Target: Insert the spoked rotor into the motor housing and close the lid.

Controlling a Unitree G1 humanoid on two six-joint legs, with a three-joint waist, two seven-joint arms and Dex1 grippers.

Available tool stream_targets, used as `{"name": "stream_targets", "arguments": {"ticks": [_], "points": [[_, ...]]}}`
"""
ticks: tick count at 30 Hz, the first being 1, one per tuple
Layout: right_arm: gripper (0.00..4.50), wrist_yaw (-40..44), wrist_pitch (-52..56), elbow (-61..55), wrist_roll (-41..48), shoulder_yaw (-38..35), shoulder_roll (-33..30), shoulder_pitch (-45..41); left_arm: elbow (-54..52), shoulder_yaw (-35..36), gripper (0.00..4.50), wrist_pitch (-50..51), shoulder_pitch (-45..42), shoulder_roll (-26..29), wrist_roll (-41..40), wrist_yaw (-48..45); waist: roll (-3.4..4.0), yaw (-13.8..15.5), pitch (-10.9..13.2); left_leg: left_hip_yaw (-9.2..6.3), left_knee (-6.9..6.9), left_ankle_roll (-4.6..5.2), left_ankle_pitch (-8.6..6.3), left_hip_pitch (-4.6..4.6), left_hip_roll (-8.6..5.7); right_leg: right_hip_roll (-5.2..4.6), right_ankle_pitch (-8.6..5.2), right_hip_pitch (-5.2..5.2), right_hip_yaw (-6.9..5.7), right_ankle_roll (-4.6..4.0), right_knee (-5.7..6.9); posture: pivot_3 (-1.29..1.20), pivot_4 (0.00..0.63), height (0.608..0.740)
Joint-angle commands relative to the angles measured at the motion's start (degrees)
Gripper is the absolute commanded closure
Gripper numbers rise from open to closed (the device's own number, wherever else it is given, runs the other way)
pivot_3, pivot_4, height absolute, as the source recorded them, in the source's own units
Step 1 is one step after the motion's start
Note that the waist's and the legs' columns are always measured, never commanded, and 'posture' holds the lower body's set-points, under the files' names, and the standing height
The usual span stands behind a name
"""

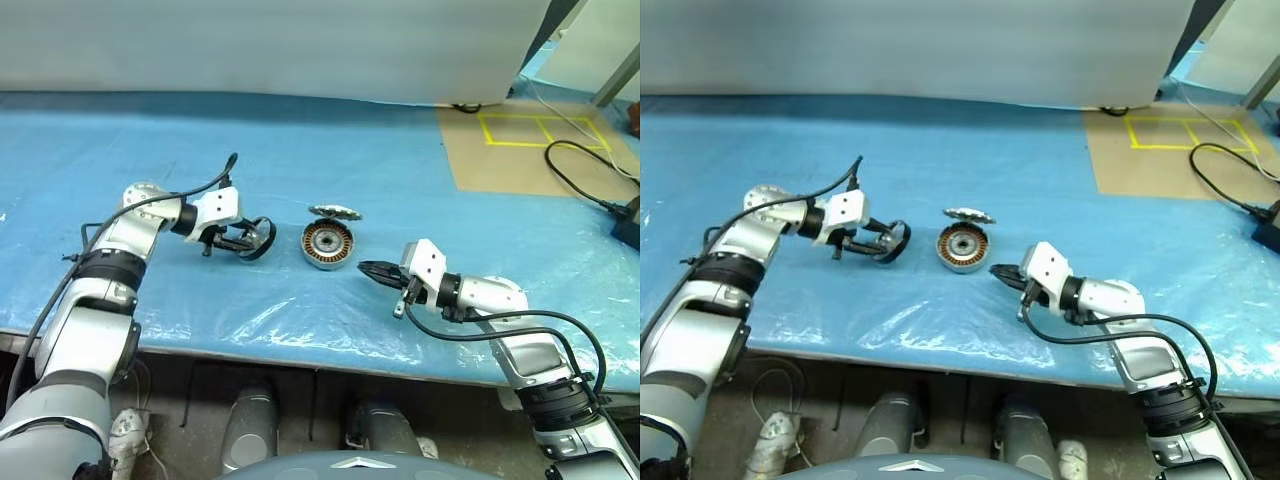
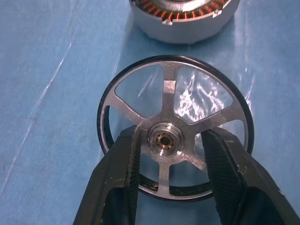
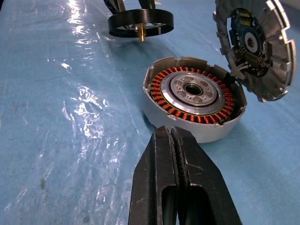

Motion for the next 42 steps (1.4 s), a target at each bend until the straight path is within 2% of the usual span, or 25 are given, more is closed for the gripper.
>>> {"name": "stream_targets", "arguments": {"ticks": [1, 7, 15, 22, 29, 42], "points": [[4.5, 0.67, -0.25, -0.33, 1.79, -2.0, -0.38, -2.14, -9.26, 3.58, 2.8, 2.94, 3.4, -0.65, -5.42, 1.49, 0.0, 0.02, 0.0, 0.0, 0.0, 0.0, 0.0, -0.01, 0.0, 0.0, 0.0, -0.02, 0.0, 0.0, 0.0, 0.0, 0.15, 0.74], [4.5, 1.58, -0.43, 1.18, 2.25, -2.72, -1.11, -3.89, -21.96, 4.17, 2.8, 10.77, 9.41, -2.61, -10.4, 3.53, 0.0, 0.13, 0.0, 0.02, 0.02, 0.01, 0.0, -0.08, 0.0, -0.01, 0.0, -0.05, 0.0, 0.0, 0.0, 0.0, 0.15, 0.74], [4.5, 2.19, -1.71, 2.2, 1.61, -2.2, -1.38, -3.15, -24.12, 3.2, 2.8, 13.56, 9.02, -7.03, -11.86, 7.73, 0.0, 0.02, 0.0, 0.01, 0.09, 0.02, 0.0, -0.09, -0.01, 0.0, 0.0, -0.03, 0.0, 0.0, 0.01, 0.0, 0.15, 0.74], [4.5, 1.93, -3.2, 3.02, 0.99, -1.8, -1.0, -2.11, -22.43, 1.69, 2.8, 13.42, 6.72, -11.78, -11.4, 9.39, 0.0, 0.05, 0.0, 0.01, 0.1, 0.03, -0.01, -0.14, -0.01, 0.0, 0.0, -0.06, 0.0, 0.0, 0.0, 0.0, 0.15, 0.74], [4.5, 1.78, -3.52, 2.55, 0.6, -1.55, -0.94, -0.91, -19.4, 1.85, 2.8, 11.72, 4.48, -13.79, -11.23, 10.54, 0.0, -0.08, 0.0, 0.01, 0.11, 0.04, -0.01, -0.13, 0.0, 0.01, 0.0, -0.06, 0.0, 0.01, 0.01, 0.0, 0.15, 0.74], [4.5, 1.96, -3.81, 2.87, 0.28, -1.54, -1.05, -1.09, -12.29, 0.86, 2.8, 8.77, 4.52, -13.05, -8.85, 11.61, 0.0, -0.01, 0.0, 0.0, 0.16, 0.06, -0.02, -0.15, -0.01, 0.0, 0.01, -0.06, 0.0, 0.02, 0.02, 0.0, 0.15, 0.74]]}}
